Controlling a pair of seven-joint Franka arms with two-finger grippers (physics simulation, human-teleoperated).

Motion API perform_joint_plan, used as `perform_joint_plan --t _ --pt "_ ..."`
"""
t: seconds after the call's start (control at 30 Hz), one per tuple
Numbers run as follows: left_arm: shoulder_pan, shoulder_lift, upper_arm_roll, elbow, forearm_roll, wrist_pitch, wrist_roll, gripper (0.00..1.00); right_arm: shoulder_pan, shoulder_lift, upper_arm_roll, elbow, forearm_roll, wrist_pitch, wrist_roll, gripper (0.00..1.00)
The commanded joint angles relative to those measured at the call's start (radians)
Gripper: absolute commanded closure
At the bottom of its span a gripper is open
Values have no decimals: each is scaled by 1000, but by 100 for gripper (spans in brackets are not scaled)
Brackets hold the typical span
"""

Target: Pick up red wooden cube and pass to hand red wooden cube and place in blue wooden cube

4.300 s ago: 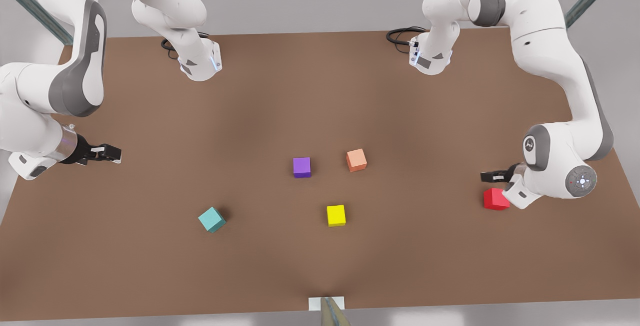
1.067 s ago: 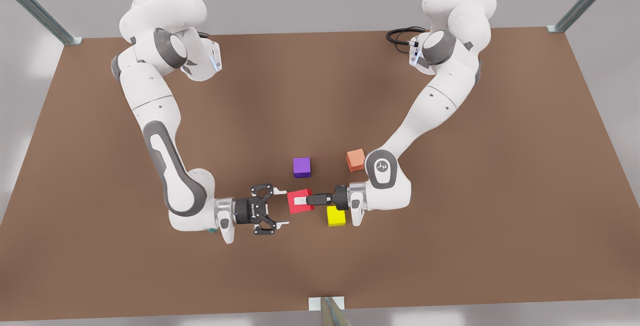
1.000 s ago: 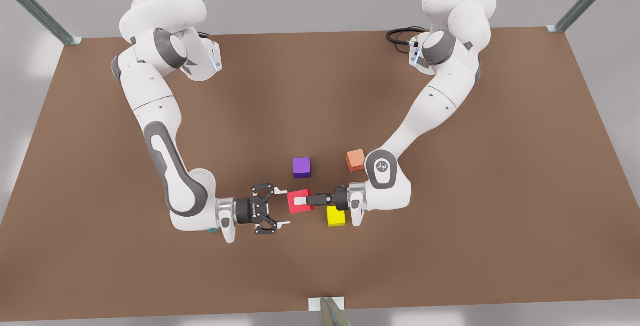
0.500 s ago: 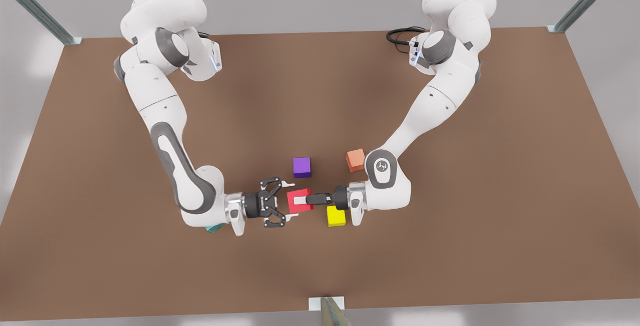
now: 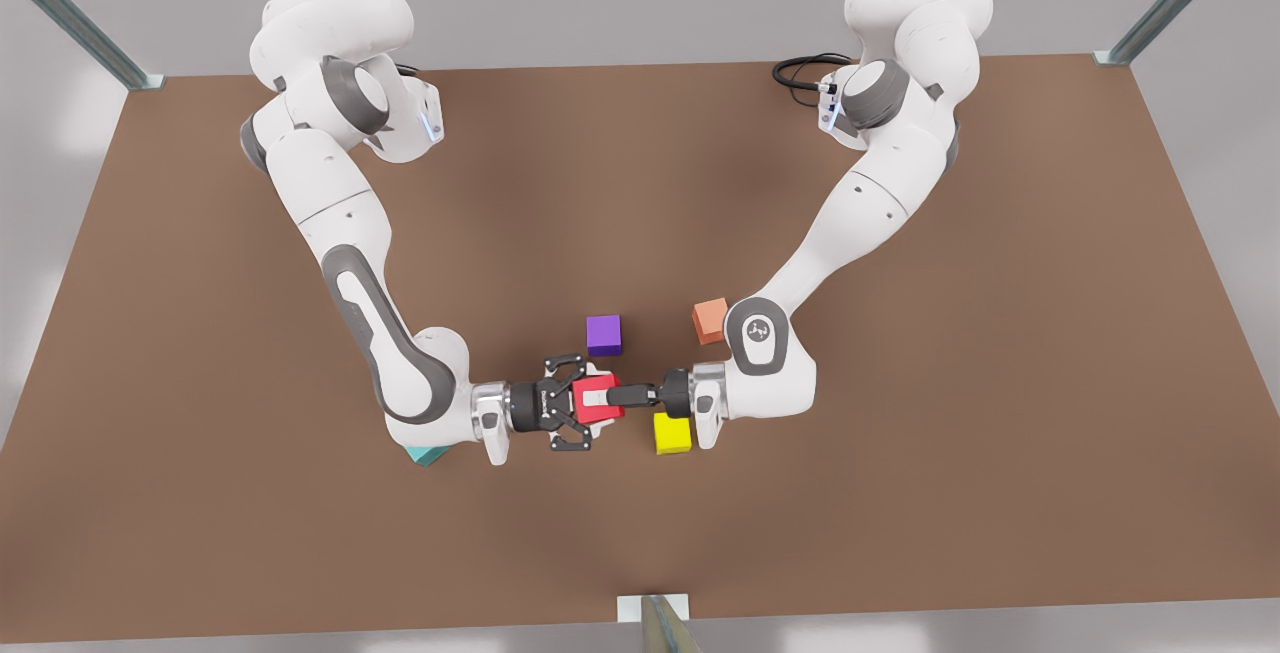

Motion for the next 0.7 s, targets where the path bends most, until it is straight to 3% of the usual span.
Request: perform_joint_plan --t 0.0,0.03,0.2,0.33,0.4,0.47,0.5,0.6,0.63,0.67 --pt "0 -2 -1 0 -5 -1 22 5 0 -2 1 1 7 11 -56 48" --pt "0 -2 -1 0 -5 -1 22 0 -1 -3 1 -1 7 11 -56 48" --pt "35 -16 7 -1 53 -12 -7 0 -6 -3 1 -4 9 4 -53 48" --pt "271 -65 5 0 340 -341 -212 0 -50 -25 -16 -1 -40 -9 -50 47" --pt "426 -151 4 2 539 -574 -344 0 -145 -46 -39 37 -347 -64 125 46" --pt "434 -367 -10 2 1175 -991 -398 0 -190 -97 -65 45 -823 -64 489 46" --pt "412 -401 -9 2 1324 -1096 -398 0 -189 -121 -97 50 -962 -64 640 46" --pt "428 -464 -10 3 1457 -1234 -400 0 -182 -175 -117 51 -1441 -61 981 46" --pt "338 -607 170 -154 1402 -1160 -394 0 -184 -190 -120 44 -1513 -65 1022 46" --pt "109 -947 557 -584 1140 -816 -392 0 -181 -207 -120 27 -1628 -67 1077 46"
